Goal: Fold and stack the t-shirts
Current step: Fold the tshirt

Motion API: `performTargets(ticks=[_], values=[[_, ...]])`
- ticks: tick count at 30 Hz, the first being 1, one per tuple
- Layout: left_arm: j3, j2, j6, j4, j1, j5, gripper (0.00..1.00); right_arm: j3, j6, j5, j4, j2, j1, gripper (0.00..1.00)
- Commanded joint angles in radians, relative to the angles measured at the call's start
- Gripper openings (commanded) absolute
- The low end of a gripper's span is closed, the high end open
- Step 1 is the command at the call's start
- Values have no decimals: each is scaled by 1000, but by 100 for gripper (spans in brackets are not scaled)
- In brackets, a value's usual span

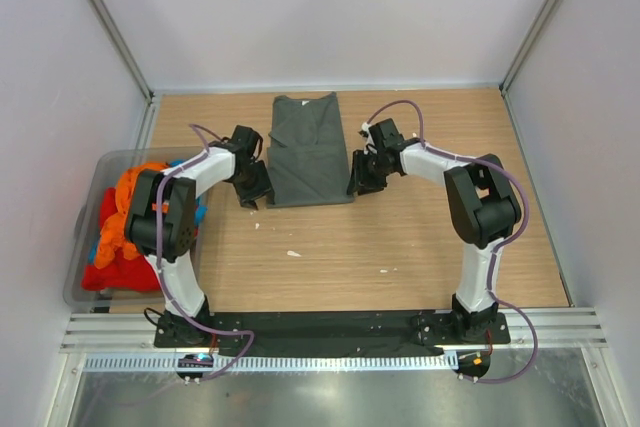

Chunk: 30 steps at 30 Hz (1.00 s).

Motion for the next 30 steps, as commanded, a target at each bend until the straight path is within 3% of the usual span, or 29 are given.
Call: performTargets(ticks=[1,3,5,6,7,8,9,21,30], values=[[-7,15,7,63,0,34,50,-21,2,-16,69,1,4,42],[-4,31,6,68,0,47,46,-25,8,-19,74,7,4,40],[-1,40,3,66,0,64,36,-44,12,-2,83,-3,4,21],[-2,41,0,62,0,62,22,-53,16,19,89,-12,4,13],[-7,38,-5,59,0,59,15,-74,22,31,92,-23,3,3],[-8,34,-9,40,0,48,4,-86,25,39,94,-51,4,1],[-11,28,-16,29,-2,35,0,-102,28,45,99,-64,4,1],[-227,-161,-137,12,-117,-47,0,-461,140,101,191,-288,24,1],[-334,-300,-146,-24,-151,-131,2,-553,204,148,183,-408,79,5]])
